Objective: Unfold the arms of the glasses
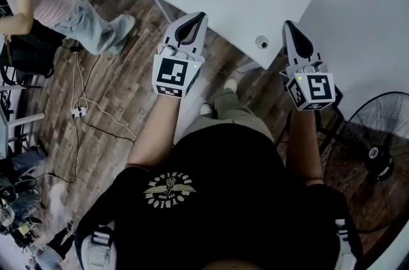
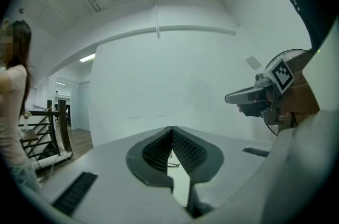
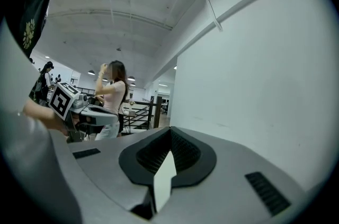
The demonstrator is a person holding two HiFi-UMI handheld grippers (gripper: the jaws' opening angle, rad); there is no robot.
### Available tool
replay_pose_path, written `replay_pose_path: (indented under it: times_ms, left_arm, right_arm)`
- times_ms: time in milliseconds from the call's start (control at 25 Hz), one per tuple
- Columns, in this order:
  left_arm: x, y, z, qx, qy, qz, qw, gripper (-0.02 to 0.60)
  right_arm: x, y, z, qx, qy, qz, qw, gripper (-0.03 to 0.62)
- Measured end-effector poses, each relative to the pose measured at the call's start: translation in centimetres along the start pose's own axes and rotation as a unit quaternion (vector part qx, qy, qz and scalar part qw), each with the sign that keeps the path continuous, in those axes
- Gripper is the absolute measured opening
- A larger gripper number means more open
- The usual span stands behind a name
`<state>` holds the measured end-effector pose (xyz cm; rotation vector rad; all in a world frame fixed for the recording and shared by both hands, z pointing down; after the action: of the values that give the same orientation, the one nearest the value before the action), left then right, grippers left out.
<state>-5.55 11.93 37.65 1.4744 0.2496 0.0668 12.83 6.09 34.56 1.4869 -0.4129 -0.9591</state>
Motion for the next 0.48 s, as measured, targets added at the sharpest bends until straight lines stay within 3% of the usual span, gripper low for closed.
replay_pose_path:
  times_ms: [480]
  left_arm:
    - [-3.3,0.3,6.5,-0.015,-0.018,-0.007,0.9997,0.006]
  right_arm:
    - [3.3,1.8,7.5,-0.01,-0.039,0.003,0.999,-0.002]
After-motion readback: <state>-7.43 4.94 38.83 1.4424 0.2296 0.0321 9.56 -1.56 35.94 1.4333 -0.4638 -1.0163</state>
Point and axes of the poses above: the fingertips, and each gripper's own axes: z forward along the fingers, x to its right, y out of its underside, the point moved 1 cm from there along -z, backward along the fingers, and after that the axes turned 12 degrees about -z, right-handed, at the moved point
